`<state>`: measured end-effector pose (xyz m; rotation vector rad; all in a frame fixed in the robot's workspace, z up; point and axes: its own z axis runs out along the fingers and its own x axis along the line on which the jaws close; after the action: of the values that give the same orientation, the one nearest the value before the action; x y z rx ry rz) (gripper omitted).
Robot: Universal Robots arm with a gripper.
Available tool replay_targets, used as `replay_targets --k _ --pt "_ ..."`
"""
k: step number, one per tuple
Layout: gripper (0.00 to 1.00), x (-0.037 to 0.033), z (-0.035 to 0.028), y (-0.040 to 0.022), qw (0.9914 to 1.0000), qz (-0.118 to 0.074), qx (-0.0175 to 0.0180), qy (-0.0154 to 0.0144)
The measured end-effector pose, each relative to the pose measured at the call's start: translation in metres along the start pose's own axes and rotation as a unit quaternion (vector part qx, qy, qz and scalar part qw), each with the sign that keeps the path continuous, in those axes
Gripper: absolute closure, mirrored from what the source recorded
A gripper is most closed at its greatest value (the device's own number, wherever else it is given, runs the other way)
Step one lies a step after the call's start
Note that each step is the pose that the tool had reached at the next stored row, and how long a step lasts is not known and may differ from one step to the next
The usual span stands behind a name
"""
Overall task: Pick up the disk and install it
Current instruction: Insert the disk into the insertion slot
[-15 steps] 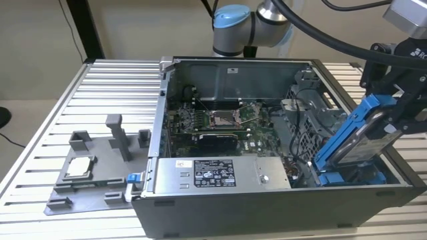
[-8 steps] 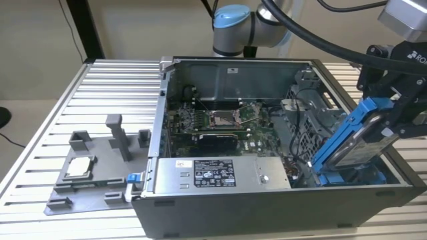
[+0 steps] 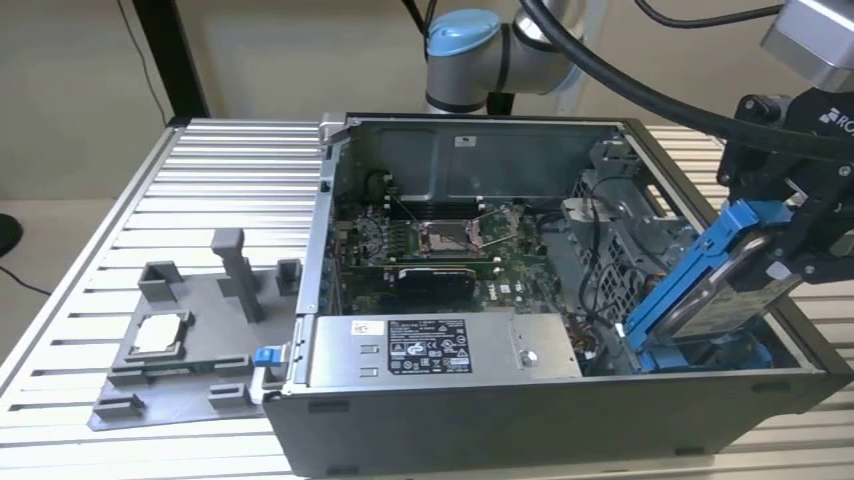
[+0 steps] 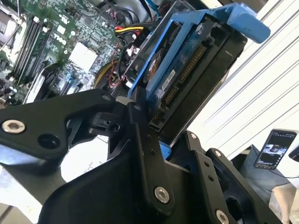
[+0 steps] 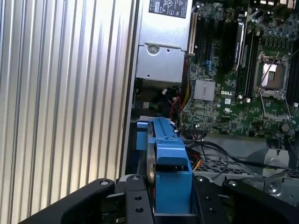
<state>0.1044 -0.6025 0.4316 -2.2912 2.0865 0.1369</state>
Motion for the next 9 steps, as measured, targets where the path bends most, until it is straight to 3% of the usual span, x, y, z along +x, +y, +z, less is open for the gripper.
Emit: replay_targets --k 9 --pt "1.0 0.0005 0.0031 -0.0077 0.99976 0.022 0.002 -0.0006"
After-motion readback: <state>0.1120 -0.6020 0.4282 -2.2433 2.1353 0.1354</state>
